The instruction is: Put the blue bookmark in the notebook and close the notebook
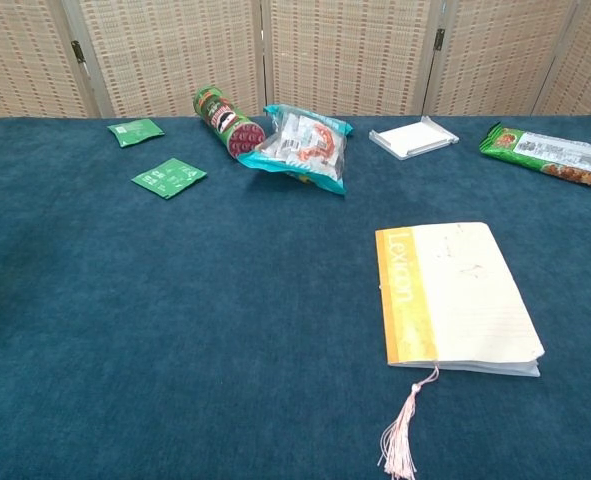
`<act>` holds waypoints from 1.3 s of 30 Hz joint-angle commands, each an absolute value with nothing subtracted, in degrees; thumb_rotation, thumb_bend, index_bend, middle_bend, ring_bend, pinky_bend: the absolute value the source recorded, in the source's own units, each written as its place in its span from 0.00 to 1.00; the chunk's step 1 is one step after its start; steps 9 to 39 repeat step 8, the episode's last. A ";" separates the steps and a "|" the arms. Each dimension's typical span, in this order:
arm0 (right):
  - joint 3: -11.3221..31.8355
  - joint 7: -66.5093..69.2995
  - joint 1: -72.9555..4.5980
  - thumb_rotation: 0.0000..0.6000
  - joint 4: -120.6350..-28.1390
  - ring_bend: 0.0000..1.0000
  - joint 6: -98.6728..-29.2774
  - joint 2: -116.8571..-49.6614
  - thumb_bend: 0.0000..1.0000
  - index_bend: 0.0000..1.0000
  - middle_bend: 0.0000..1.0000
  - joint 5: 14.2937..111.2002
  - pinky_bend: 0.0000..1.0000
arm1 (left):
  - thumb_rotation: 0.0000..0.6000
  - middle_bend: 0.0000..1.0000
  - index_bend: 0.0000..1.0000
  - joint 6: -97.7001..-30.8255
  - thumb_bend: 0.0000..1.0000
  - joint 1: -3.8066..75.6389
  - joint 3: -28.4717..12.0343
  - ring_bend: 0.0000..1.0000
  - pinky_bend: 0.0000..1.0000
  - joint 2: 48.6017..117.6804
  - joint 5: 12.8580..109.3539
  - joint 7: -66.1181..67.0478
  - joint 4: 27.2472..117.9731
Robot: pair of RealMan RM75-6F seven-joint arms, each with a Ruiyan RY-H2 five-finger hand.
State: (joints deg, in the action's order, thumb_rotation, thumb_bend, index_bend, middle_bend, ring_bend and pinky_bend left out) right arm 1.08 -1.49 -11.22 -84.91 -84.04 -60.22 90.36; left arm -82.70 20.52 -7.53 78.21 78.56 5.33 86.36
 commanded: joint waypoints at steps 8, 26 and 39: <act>0.28 -0.58 -7.83 1.00 -84.50 0.00 -86.74 -61.71 0.39 0.00 0.02 89.83 0.06 | 1.00 0.11 0.22 -89.19 0.36 12.68 -1.47 0.08 0.16 72.13 83.14 7.48 92.40; 0.28 -0.58 -7.83 1.00 -84.50 0.00 -86.74 -61.71 0.39 0.00 0.02 89.83 0.06 | 1.00 0.11 0.22 -89.19 0.36 12.68 -1.47 0.08 0.16 72.13 83.14 7.48 92.40; 0.28 -0.58 -7.83 1.00 -84.50 0.00 -86.74 -61.71 0.39 0.00 0.02 89.83 0.06 | 1.00 0.11 0.22 -89.19 0.36 12.68 -1.47 0.08 0.16 72.13 83.14 7.48 92.40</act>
